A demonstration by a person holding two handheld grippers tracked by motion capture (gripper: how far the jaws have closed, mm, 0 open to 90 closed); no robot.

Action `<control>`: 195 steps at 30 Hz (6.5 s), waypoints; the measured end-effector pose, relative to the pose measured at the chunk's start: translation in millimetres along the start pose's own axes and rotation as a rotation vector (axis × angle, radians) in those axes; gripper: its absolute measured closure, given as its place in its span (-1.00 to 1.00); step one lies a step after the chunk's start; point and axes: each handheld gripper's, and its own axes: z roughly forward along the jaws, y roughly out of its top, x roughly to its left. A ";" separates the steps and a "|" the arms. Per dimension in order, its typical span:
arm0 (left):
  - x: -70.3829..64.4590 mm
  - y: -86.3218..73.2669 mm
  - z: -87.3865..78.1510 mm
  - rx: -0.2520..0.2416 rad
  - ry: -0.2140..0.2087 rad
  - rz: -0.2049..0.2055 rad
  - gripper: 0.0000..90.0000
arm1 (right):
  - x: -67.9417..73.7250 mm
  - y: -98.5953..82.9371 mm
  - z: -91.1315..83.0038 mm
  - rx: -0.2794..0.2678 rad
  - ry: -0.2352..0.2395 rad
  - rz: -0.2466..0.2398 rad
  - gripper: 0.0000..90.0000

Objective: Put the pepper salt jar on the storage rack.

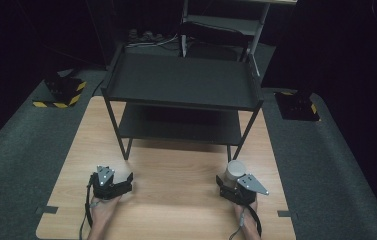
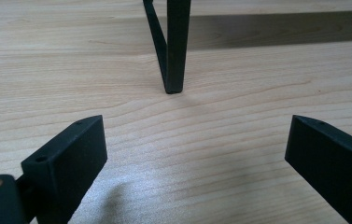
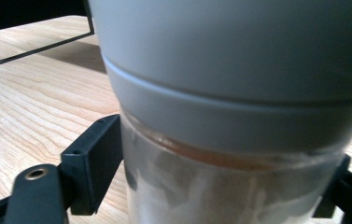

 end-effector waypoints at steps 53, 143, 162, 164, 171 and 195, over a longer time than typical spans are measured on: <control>-4.2 0.9 0.7 0.012 -0.003 0.027 -0.88 | 16.7 133.9 -14.5 -0.094 0.165 -0.049 -0.35; -0.8 1.0 1.1 0.010 -0.019 0.014 -0.87 | 12.1 173.3 75.0 -0.093 0.046 -0.014 -0.58; -2.3 1.1 1.2 0.012 -0.013 0.020 -0.88 | 3.2 144.6 40.6 -0.143 0.081 -0.046 -0.65; -2.5 1.1 1.2 0.012 -0.013 0.020 -0.88 | 3.5 137.6 33.8 -0.154 0.092 -0.064 -0.65; -3.3 1.0 1.0 0.012 -0.009 0.023 -0.87 | 0.9 107.4 8.5 -0.167 0.157 -0.096 -0.66; -8.6 -0.3 -0.7 0.011 0.005 0.035 -0.87 | -13.5 -30.4 -33.0 -0.127 -0.015 -0.046 -0.59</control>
